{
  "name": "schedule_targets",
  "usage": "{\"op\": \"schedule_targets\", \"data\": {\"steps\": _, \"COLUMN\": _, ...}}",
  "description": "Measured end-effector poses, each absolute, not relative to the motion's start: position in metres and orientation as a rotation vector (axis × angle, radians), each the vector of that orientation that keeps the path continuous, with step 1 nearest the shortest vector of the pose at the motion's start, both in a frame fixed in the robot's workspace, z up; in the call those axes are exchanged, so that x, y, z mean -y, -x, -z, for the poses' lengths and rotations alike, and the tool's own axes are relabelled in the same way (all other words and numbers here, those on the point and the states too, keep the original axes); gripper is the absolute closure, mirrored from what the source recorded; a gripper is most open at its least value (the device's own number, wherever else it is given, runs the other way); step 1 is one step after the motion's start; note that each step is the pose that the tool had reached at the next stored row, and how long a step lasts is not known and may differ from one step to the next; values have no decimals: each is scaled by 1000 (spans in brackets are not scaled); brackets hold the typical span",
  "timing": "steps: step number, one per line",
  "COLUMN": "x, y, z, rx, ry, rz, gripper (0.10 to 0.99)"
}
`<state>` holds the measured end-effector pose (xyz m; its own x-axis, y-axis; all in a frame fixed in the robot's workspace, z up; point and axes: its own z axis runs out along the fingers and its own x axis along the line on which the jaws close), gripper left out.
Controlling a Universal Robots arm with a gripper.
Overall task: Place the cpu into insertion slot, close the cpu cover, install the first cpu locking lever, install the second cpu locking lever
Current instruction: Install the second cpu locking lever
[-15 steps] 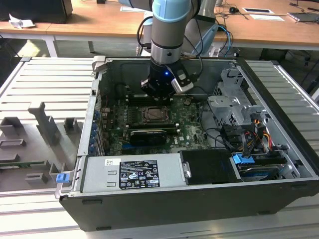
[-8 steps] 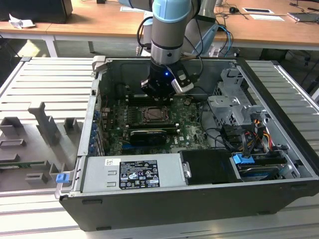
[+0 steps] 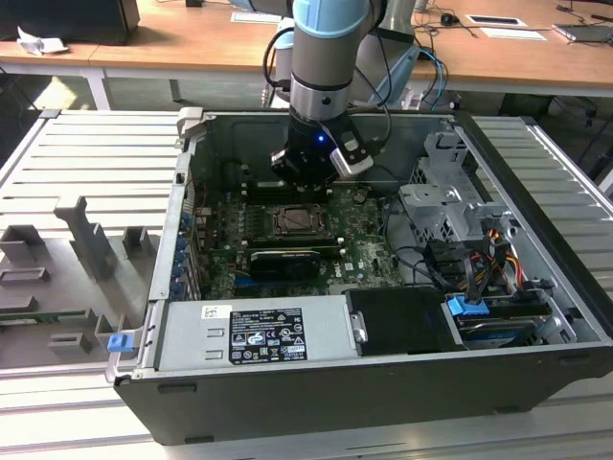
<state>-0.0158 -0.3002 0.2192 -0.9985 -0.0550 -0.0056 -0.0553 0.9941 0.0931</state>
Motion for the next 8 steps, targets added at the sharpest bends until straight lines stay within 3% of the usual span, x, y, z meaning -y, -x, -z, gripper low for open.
{"op": "schedule_targets", "data": {"steps": 8, "x": 306, "y": 16, "z": -234, "rx": -3134, "ry": 86, "rz": -146, "gripper": 980}}
